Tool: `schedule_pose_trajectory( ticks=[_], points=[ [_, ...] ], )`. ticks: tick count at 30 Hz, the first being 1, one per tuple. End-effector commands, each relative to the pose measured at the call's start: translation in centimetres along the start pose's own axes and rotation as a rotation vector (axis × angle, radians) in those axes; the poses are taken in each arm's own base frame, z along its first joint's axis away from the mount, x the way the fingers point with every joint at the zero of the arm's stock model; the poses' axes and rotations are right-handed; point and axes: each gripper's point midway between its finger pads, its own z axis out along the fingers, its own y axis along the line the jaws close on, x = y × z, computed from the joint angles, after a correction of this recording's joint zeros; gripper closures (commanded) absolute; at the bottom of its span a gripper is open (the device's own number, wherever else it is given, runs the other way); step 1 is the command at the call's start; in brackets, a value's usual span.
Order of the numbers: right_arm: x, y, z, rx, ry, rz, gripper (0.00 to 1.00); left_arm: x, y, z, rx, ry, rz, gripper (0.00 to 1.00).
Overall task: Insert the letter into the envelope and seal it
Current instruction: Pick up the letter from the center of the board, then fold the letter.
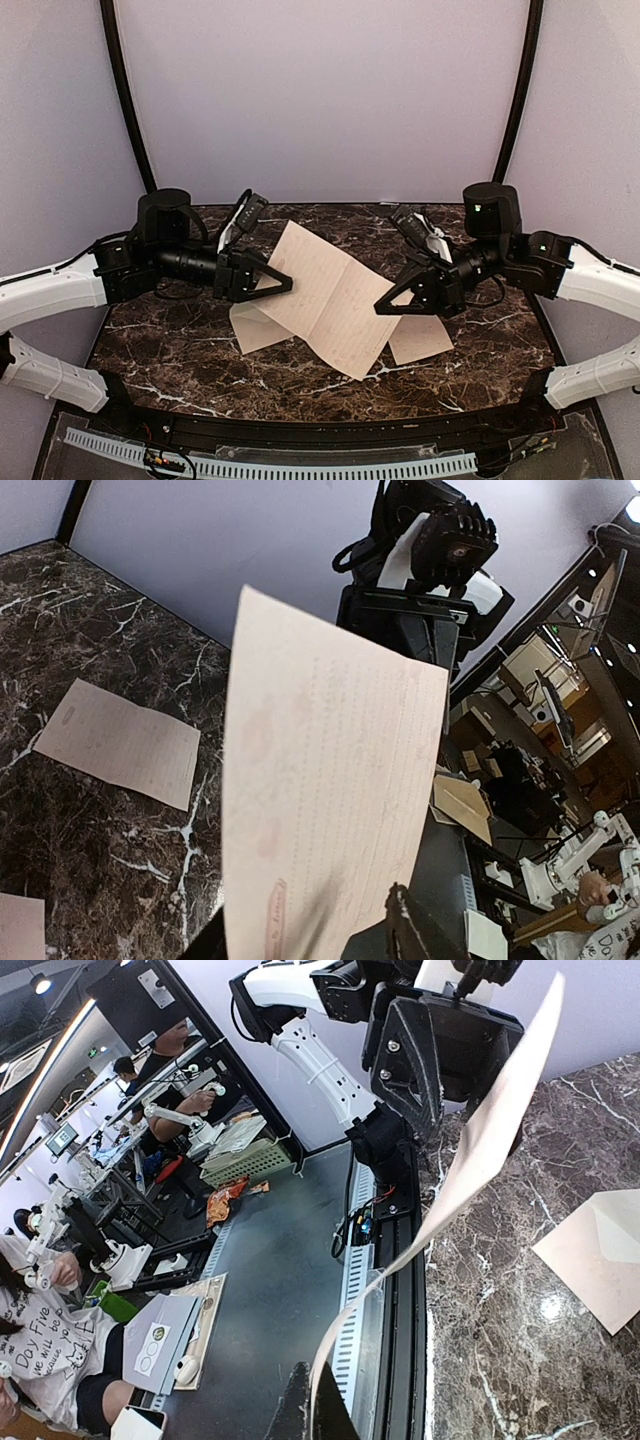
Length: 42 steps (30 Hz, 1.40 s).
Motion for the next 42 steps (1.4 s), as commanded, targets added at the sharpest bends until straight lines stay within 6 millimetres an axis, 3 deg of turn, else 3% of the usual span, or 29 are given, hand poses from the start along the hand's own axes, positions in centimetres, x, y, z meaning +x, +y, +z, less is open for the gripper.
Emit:
schedule_pose_trajectory(
  ticks=[1, 10, 13, 20, 24, 29, 42],
  points=[
    [0.2, 0.0, 0.4, -0.008, -0.005, -0.016, 1.0, -0.5, -1.7, -0.7, 0.056, -0.024, 0.049, 0.61],
    [0.1, -0.4, 0.1, 0.045, -0.013, -0.012, 1.0, -0.6, -0.9, -0.7, 0.011, -0.034, 0.048, 0.95],
    [-0.4, -1.3, -0.3, 0.117, -0.04, -0.008, 0.98, -0.9, -0.7, -0.8, -0.004, -0.057, 0.051, 1.0],
    [-2.7, -4.0, -0.9, 0.244, -0.227, 0.035, 0.44, -3.3, -0.7, -2.4, -0.049, -0.253, 0.068, 1.0],
    [-3.2, -5.2, -0.3, 0.216, -0.318, 0.081, 0.34, -4.5, -1.6, -3.4, -0.014, -0.363, 0.079, 1.0],
    [-3.9, -7.3, -0.2, 0.248, -0.413, 0.127, 0.34, -5.4, -1.9, -3.4, 0.007, -0.393, 0.082, 1.0],
    [-5.1, -6.4, -1.2, 0.232, -0.51, 0.082, 0.55, -5.5, -1.8, -3.2, -0.009, -0.384, 0.086, 1.0]
  ],
)
